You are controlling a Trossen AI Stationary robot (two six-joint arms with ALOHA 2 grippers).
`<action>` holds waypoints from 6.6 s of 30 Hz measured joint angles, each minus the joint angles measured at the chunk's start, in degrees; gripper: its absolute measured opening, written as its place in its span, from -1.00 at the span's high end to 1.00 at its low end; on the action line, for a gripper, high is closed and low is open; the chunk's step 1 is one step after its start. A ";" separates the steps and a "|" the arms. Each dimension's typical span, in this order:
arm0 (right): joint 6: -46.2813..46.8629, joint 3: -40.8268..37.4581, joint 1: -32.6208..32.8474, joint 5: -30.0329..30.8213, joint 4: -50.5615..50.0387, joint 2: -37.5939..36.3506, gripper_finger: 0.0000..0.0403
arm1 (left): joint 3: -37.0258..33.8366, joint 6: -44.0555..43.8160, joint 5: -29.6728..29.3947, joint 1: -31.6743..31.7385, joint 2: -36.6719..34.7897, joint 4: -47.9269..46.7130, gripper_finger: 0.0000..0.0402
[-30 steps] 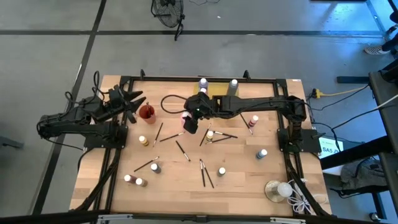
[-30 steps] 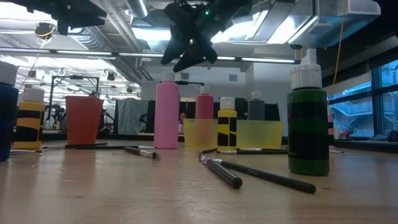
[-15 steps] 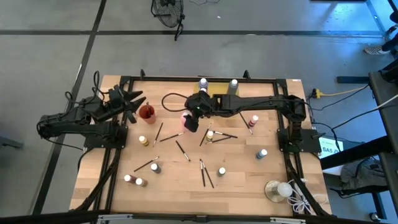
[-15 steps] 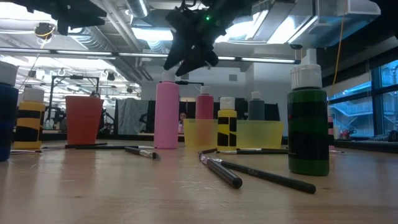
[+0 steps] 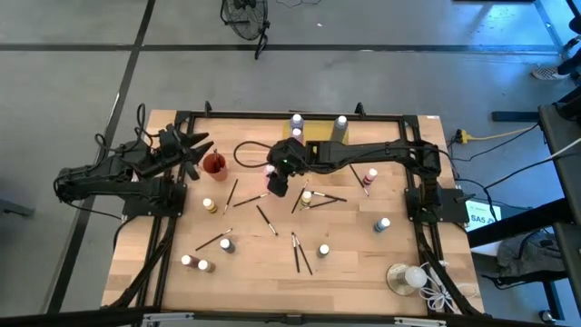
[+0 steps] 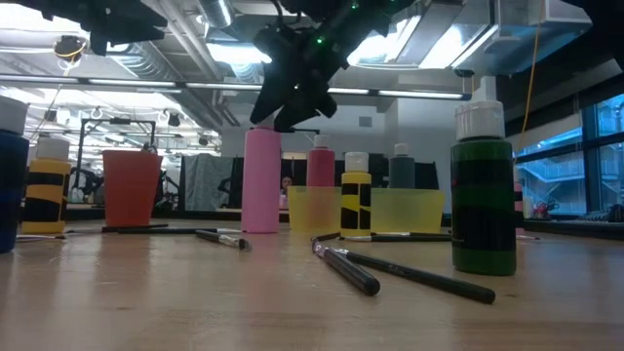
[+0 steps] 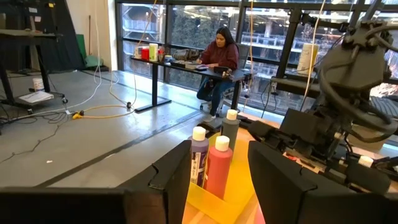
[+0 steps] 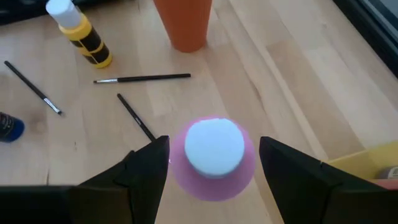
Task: Pick & Place Paint Supplies
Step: Put the large pink paint bottle into the yellow bin
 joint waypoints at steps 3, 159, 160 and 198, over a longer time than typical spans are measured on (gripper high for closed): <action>0.02 0.00 -0.18 0.00 -0.10 0.02 -0.25 | 0.00 0.00 0.00 -0.01 -0.01 -0.15 0.22; 20.40 24.57 -12.19 33.24 -38.45 -0.90 0.42 | 0.00 -1.07 -0.03 0.00 -0.02 -11.80 0.29; 20.21 24.57 -12.32 32.78 -37.88 -0.90 0.42 | 0.00 -1.07 -0.07 0.00 -0.02 -11.80 0.29; 15.31 24.83 -4.53 32.25 -62.38 -22.21 0.42 | 0.00 -1.07 -3.15 0.00 -0.02 -11.76 0.29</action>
